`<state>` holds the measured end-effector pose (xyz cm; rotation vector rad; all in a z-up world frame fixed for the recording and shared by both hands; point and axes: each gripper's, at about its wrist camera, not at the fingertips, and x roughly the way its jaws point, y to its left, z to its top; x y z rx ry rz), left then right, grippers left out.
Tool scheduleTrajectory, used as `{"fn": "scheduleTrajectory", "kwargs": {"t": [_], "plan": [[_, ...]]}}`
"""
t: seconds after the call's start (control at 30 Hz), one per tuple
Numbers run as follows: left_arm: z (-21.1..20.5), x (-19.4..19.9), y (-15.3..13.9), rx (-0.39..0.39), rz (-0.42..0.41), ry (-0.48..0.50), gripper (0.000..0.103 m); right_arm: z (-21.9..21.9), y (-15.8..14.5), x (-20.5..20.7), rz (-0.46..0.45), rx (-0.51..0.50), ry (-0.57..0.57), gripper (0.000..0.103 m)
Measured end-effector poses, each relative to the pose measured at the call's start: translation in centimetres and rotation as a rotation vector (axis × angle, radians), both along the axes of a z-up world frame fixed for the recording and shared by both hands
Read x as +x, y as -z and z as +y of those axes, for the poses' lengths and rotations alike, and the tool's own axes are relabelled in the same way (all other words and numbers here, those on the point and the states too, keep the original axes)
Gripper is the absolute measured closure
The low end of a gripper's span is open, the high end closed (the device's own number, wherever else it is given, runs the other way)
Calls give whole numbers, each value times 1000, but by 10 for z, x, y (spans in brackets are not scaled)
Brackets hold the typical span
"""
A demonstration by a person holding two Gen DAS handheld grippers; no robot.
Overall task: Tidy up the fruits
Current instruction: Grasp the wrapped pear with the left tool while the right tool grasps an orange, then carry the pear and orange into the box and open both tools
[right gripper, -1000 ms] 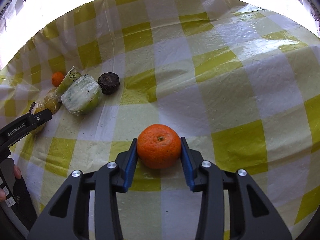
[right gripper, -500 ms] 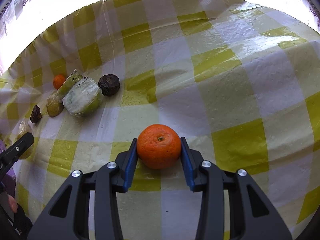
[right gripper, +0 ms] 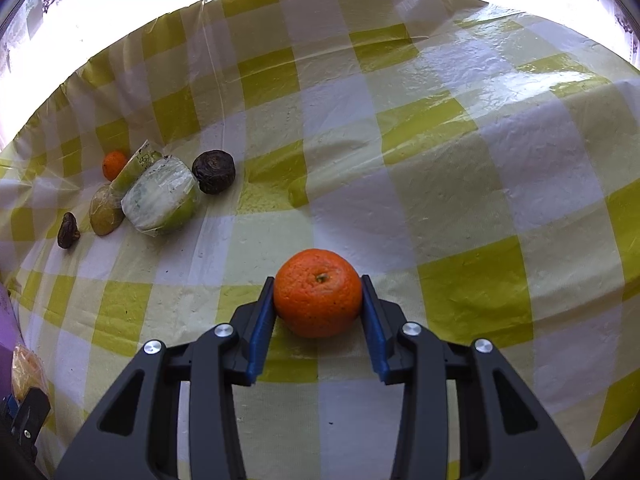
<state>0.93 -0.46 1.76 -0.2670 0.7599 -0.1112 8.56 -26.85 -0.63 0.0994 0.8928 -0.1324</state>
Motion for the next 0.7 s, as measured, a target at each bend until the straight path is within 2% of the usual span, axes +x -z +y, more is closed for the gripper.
{"fn": "scheduleTrajectory", "kwargs": {"t": [0.1, 0.23, 0.33, 0.47, 0.7], "plan": [[1, -14, 0, 5, -2, 15, 43, 7, -7, -14, -54, 9, -10, 62], [7, -33, 0, 3, -13, 22, 43, 27, -10, -44, -68, 48, -42, 62], [15, -47, -1, -6, -19, 13, 43, 39, -12, -71, -75, 100, -59, 62], [24, -68, -3, 13, -43, 15, 43, 62, -12, -106, -65, 101, -129, 62], [35, -98, -6, 20, -87, 24, 42, 81, -11, -161, -63, 166, -200, 62]]}}
